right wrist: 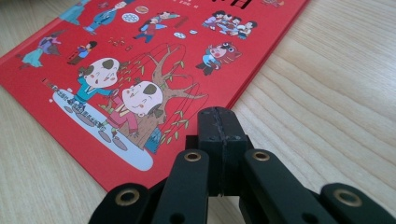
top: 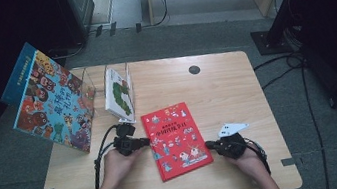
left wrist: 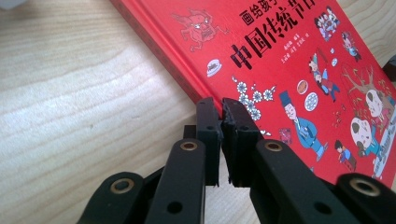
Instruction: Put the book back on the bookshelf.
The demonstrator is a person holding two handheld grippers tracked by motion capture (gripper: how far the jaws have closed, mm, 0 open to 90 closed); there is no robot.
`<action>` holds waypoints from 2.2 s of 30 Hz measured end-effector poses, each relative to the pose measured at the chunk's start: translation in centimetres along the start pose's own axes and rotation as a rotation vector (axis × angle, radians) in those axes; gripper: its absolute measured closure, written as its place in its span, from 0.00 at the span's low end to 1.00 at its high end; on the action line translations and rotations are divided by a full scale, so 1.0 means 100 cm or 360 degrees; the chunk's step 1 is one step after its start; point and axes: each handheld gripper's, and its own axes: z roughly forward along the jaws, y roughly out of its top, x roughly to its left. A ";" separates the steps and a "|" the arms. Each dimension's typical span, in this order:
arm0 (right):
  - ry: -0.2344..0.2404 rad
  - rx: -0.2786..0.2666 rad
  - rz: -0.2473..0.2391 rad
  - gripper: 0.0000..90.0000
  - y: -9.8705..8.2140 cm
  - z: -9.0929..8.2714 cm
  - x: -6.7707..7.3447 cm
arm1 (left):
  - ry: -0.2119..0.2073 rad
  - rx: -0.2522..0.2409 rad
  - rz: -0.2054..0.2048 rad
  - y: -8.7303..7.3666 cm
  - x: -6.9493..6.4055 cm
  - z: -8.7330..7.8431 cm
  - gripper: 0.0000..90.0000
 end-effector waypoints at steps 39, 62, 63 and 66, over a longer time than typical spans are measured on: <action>0.0035 -0.0037 0.0366 0.73 0.028 0.013 -0.008 | -0.0053 -0.0006 0.0014 -0.007 -0.012 0.005 0.96; 0.0070 0.0239 0.0872 0.72 0.053 0.028 -0.051 | -0.0029 -0.0010 0.0022 0.000 -0.013 0.012 0.99; 0.0070 0.0244 0.0891 0.73 0.054 0.029 -0.052 | -0.0027 -0.0012 0.0023 0.000 -0.013 0.012 1.00; 0.0100 0.0274 0.0962 0.75 0.055 0.029 -0.056 | -0.0030 -0.0014 0.0014 -0.001 -0.013 0.012 1.00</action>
